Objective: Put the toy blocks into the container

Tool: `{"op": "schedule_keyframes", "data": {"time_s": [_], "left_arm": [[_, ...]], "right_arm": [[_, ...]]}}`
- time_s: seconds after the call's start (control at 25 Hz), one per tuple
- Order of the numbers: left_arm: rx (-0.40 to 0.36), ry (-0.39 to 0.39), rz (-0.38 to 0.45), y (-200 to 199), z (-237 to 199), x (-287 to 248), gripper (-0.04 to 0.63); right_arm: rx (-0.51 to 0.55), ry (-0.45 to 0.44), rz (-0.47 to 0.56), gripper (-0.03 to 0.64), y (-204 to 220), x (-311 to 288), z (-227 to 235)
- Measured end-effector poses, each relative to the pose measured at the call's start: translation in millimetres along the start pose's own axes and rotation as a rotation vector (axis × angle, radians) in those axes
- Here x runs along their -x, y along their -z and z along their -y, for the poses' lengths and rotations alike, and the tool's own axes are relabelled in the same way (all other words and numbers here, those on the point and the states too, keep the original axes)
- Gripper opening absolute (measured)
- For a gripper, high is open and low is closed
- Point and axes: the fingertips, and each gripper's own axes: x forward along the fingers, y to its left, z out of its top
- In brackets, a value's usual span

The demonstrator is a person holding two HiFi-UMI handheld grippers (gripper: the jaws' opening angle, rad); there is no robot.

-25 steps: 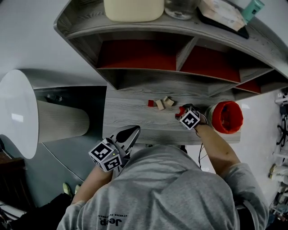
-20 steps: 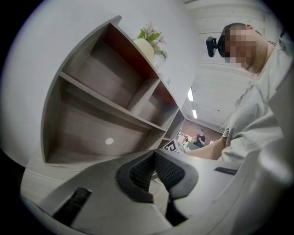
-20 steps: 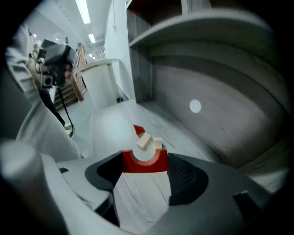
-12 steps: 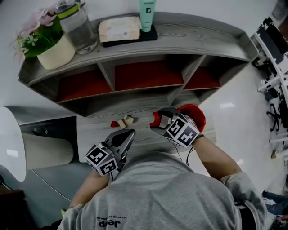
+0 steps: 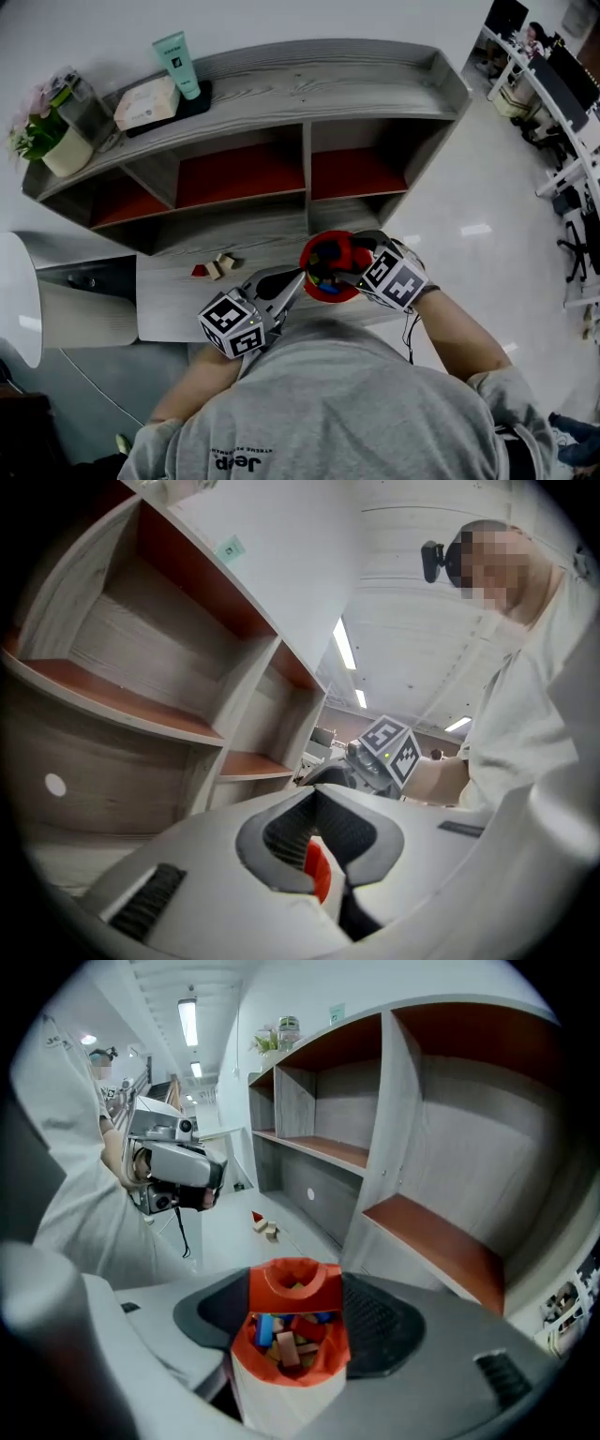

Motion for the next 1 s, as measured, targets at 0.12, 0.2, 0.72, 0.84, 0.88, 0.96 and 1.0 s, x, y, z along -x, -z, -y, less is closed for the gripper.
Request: {"op": "schedule_keyframes", "data": {"time_s": [0.12, 0.2, 0.72, 0.84, 0.88, 0.96, 1.0], "left_arm": [[-0.003, -0.012, -0.010, 2, 8, -13, 0.014], [-0.007, -0.021, -0.012, 1, 12, -16, 0.014], [0.033, -0.125, 0.053, -5, -21, 53, 0.014], [0.060, -0.187, 0.072, -2, -48, 104, 0.014], [0.071, -0.209, 0.075, 0, -58, 123, 0.014], [0.089, -0.247, 0.075, 5, -78, 163, 0.014], [0.092, -0.262, 0.070, 8, -87, 183, 0.014]], "right_arm": [[0.011, -0.027, 0.007, 0.319, 6, 1, 1], [0.000, -0.048, 0.018, 0.325, 6, 2, -1], [0.014, -0.143, 0.167, 0.407, -68, -14, -49], [0.032, -0.173, 0.170, 0.368, -99, -53, -87], [0.033, -0.177, 0.161, 0.359, -108, -72, -98], [0.013, -0.185, 0.136, 0.337, -122, -113, -117], [-0.005, -0.184, 0.120, 0.320, -128, -136, -124]]}}
